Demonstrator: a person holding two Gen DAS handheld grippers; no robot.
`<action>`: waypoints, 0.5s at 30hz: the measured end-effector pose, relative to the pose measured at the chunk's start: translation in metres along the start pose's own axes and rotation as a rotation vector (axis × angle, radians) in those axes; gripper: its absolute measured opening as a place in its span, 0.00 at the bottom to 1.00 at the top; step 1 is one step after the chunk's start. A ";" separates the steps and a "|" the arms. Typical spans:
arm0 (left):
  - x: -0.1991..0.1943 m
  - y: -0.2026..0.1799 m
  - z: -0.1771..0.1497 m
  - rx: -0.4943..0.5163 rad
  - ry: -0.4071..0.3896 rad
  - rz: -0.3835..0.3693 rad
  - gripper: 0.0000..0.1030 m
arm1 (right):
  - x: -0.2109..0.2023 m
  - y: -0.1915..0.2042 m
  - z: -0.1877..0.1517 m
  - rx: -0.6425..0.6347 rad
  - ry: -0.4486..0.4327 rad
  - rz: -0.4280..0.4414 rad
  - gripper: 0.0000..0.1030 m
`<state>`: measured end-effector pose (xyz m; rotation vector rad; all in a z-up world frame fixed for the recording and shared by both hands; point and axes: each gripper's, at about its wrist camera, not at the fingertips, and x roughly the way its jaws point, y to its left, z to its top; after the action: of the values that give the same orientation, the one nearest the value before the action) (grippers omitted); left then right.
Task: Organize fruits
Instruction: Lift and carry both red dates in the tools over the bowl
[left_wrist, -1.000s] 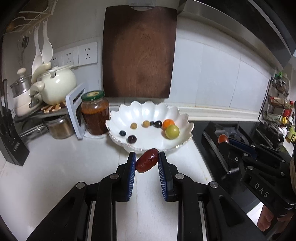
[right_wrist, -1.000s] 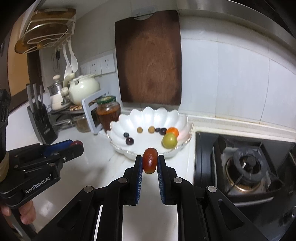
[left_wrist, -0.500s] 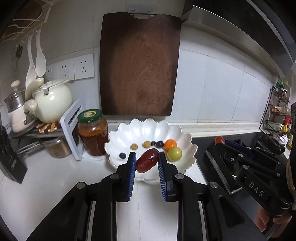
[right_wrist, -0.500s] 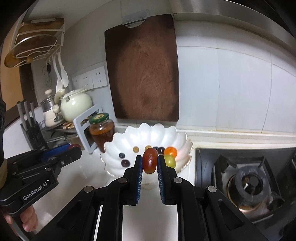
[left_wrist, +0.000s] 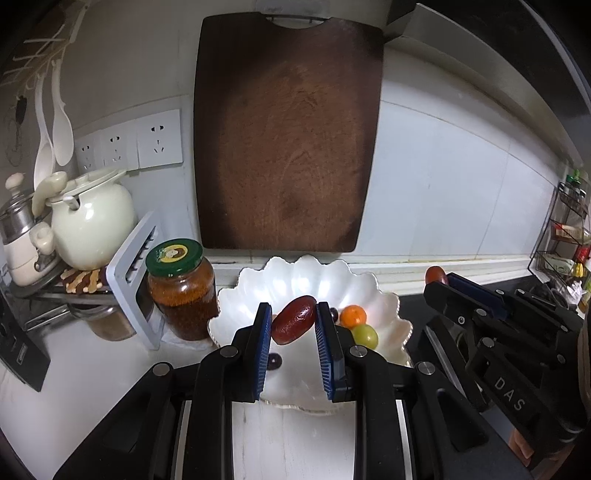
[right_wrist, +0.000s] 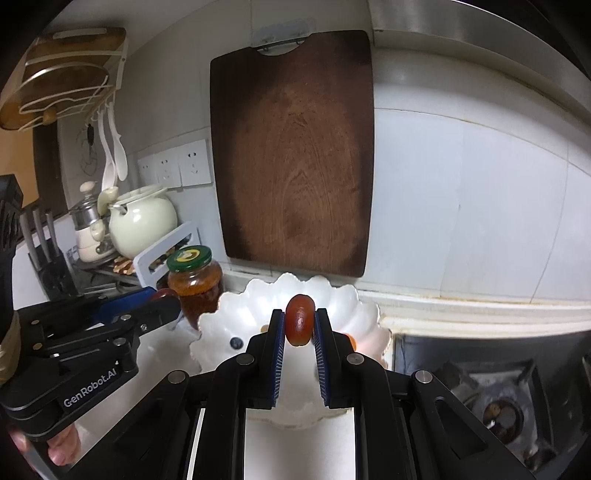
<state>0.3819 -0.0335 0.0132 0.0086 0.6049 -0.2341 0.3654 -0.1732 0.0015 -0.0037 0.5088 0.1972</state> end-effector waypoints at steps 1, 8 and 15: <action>0.004 0.001 0.002 -0.003 0.005 0.001 0.24 | 0.005 0.000 0.003 -0.003 0.007 0.003 0.17; 0.028 0.007 0.018 -0.006 0.032 0.017 0.24 | 0.038 -0.009 0.017 0.002 0.056 -0.002 0.17; 0.056 0.009 0.030 0.001 0.071 0.020 0.24 | 0.070 -0.019 0.025 0.025 0.110 -0.004 0.17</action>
<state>0.4449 -0.0394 0.0056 0.0240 0.6754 -0.2149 0.4413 -0.1778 -0.0112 0.0089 0.6214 0.1877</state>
